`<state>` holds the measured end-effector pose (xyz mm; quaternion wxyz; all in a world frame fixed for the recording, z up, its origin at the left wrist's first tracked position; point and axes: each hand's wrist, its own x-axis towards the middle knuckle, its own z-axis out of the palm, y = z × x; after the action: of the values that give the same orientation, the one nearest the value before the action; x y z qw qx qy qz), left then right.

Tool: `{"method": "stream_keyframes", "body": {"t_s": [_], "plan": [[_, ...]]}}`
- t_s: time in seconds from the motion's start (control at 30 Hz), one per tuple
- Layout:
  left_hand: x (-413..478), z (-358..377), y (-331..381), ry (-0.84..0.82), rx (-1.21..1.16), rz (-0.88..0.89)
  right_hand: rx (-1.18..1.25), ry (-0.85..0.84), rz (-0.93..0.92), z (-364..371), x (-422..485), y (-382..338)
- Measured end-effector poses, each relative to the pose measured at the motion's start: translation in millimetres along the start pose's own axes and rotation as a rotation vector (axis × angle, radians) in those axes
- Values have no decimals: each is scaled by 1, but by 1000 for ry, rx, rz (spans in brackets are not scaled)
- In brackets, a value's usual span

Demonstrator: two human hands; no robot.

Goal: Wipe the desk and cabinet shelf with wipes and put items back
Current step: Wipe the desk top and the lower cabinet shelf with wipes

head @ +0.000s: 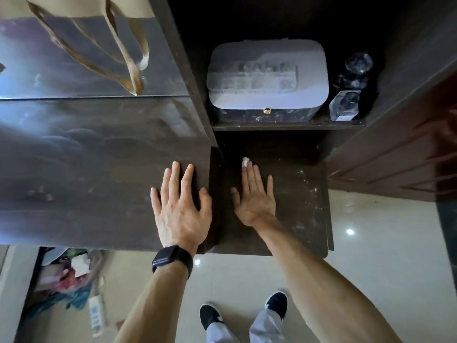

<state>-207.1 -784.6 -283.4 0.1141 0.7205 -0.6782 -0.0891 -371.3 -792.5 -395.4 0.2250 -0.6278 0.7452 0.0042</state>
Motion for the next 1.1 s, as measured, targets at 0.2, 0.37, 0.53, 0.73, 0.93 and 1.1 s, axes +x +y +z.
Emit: {"method": "stream_keyframes", "body": {"t_s": [0.2, 0.37, 0.53, 0.73, 0.93, 1.1], "plan": [[1, -2, 1, -9, -6, 2, 69, 34, 378, -23, 11, 46], [0, -2, 2, 12, -19, 12, 142, 28, 547, -27, -44, 69], [1, -3, 2, -3, 6, 19, 6, 82, 414, -20, -61, 47], [2, -1, 2, 0, 18, 13, -84, 90, 116, -39, 8, 21], [1, 3, 0, 23, 17, 19, -172, 85, 206, -53, 83, 13], [2, 2, 1, 6, 10, 18, -41, 182, 533, -63, 71, 51]]}}
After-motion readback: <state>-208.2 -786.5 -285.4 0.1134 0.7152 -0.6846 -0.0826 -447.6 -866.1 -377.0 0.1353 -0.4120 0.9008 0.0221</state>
